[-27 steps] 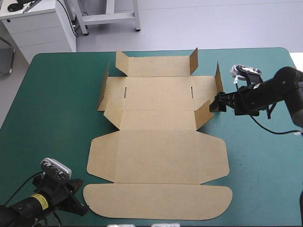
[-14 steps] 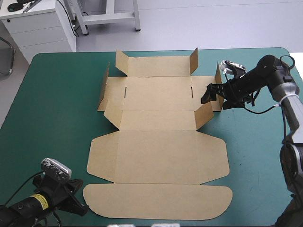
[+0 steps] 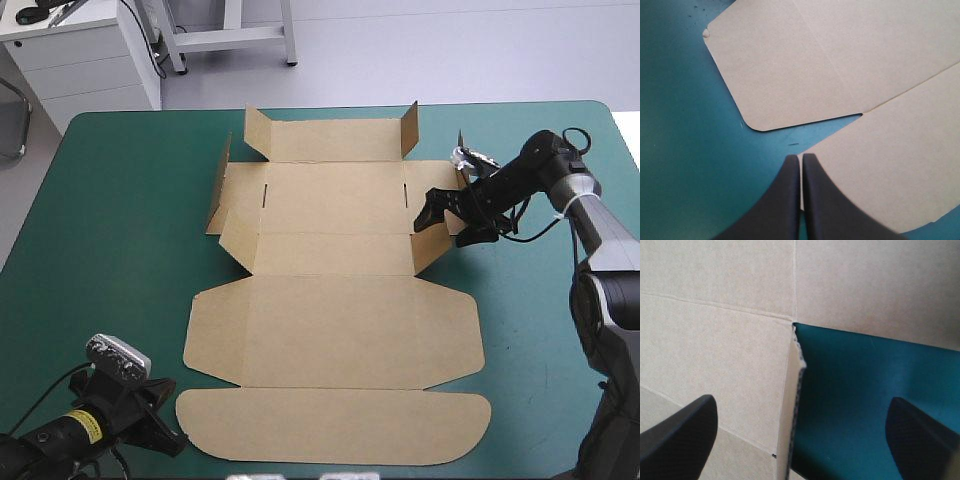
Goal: Fold the box
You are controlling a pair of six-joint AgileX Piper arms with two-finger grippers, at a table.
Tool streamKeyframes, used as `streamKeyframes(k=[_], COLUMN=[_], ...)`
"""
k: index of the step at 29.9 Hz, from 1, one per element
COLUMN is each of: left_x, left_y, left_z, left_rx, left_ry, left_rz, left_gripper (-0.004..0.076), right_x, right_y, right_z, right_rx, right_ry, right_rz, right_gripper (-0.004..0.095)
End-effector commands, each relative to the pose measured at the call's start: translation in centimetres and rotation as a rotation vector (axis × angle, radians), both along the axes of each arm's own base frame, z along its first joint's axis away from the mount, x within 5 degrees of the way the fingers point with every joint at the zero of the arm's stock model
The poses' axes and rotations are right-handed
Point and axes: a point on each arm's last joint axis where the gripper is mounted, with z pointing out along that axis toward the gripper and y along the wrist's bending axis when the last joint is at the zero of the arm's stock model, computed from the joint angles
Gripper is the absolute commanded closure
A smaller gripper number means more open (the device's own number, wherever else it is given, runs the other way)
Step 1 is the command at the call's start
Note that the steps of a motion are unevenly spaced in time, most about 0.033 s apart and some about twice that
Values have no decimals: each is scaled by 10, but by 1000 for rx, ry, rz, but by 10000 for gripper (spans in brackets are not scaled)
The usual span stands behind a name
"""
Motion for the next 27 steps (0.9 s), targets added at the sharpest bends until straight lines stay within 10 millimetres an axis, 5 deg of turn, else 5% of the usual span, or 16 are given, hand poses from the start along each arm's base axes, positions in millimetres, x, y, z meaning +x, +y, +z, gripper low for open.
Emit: streamKeyframes(k=[1,12,27], left_x=[4,4,4], left_y=[-3,-3,-3], left_z=[13,13,13], left_rx=[-51,-52,-54], left_ry=[-62,-61,-58], left_rz=[0,1,3], left_gripper=[731,731,731], right_x=[-4,-3,1], right_y=[16,35,31], right_z=[24,21,27], right_rx=[43,22,-41], right_ry=[-68,-126,-217], right_rz=[55,142,228], right_gripper=[142,923,924])
